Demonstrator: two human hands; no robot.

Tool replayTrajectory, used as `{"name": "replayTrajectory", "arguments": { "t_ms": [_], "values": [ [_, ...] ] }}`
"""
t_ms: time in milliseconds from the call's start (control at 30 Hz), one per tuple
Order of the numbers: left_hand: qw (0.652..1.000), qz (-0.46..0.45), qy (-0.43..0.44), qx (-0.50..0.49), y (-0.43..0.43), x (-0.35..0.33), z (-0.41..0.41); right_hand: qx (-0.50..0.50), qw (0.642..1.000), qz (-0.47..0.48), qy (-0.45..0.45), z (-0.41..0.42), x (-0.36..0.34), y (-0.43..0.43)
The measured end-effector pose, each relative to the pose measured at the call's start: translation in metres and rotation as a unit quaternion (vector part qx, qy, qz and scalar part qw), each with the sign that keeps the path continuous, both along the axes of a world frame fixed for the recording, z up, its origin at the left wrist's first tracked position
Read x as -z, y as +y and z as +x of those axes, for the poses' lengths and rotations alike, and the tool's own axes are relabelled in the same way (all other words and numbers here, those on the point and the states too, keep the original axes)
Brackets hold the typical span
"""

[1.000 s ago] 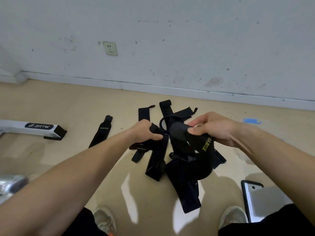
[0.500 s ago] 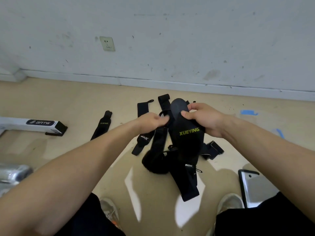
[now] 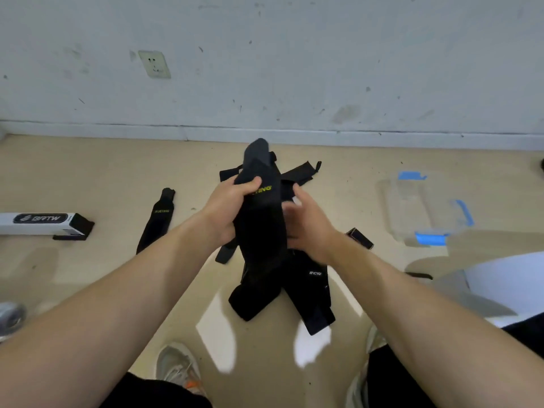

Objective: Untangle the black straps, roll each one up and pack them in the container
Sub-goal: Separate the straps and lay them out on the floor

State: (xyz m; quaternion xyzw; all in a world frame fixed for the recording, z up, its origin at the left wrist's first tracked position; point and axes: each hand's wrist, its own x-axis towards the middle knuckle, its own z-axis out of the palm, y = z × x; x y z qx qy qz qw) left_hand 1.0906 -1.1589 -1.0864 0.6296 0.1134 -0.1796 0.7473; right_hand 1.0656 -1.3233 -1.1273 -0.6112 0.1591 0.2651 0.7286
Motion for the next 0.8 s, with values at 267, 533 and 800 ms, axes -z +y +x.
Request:
{"name": "replayTrajectory", "arguments": {
  "t_ms": [267, 533, 800],
  "values": [
    [0.983, 0.025, 0.057, -0.174, 0.04, 0.078, 0.011, -0.131, 0.985, -0.062, 0.099, -0.039, 0.082, 0.016],
    [0.98, 0.043, 0.138, -0.14, 0.032, 0.175, 0.028, -0.098, 0.946, -0.309, 0.017, 0.028, 0.164, -0.02],
    [0.976, 0.029, 0.17, -0.131, 0.04, 0.255, 0.061, -0.177, 0.805, -0.565, -0.044, 0.113, 0.227, -0.031]
  ]
}}
